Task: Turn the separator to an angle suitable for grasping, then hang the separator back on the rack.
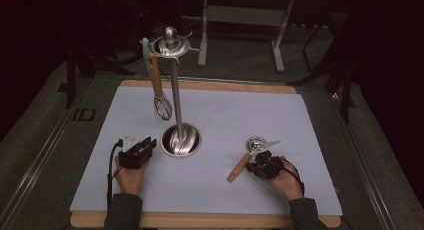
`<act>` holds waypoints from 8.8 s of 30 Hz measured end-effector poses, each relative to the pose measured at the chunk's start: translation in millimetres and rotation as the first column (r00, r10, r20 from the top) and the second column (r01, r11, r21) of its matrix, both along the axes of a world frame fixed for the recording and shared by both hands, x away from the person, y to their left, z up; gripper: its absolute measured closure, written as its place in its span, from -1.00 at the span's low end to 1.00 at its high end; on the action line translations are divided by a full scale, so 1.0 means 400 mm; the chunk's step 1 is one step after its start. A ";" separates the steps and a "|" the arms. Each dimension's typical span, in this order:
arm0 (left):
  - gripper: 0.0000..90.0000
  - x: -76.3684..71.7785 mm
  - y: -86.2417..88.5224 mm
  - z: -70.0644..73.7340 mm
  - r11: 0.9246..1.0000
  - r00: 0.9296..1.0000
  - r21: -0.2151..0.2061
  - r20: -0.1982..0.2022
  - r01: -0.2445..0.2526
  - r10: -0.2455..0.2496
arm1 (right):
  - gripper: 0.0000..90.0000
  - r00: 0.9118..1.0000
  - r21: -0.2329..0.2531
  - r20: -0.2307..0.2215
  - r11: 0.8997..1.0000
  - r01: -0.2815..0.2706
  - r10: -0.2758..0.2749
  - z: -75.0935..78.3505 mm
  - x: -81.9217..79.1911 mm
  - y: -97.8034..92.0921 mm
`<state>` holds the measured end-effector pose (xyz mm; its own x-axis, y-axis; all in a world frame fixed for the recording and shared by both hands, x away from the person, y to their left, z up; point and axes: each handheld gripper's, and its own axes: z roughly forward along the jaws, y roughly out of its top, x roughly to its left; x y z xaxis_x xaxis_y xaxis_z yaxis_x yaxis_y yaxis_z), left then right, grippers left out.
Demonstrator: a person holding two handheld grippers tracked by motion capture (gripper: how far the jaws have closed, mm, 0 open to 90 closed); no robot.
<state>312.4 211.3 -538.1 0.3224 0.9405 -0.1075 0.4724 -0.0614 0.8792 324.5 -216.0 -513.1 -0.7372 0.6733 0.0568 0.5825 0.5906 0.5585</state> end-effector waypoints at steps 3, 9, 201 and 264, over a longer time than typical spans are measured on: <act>0.61 0.001 -0.001 0.000 1.000 1.000 0.002 0.001 0.000 0.000 | 0.97 1.000 0.000 -0.003 1.000 -0.016 0.016 -0.001 -0.003 0.014; 0.61 0.000 -0.004 0.000 1.000 1.000 0.009 0.001 0.000 0.000 | 0.96 0.999 -0.009 0.003 0.999 -0.041 0.041 -0.003 0.003 0.051; 0.61 -0.001 -0.014 -0.001 0.999 1.000 0.043 0.000 0.023 -0.023 | 0.59 0.946 0.272 0.257 0.925 -0.266 0.197 0.433 0.051 0.186; 0.60 0.000 -0.013 -0.001 0.999 1.000 0.038 -0.001 0.025 -0.025 | 0.46 0.914 0.308 0.354 0.898 -0.313 0.197 0.560 0.068 0.333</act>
<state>312.4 206.1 -538.4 0.3462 0.9354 -0.0722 0.4705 -0.1066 0.8759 351.7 -82.8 -289.3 -0.8993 0.4373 -0.0029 0.2044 0.4262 0.8813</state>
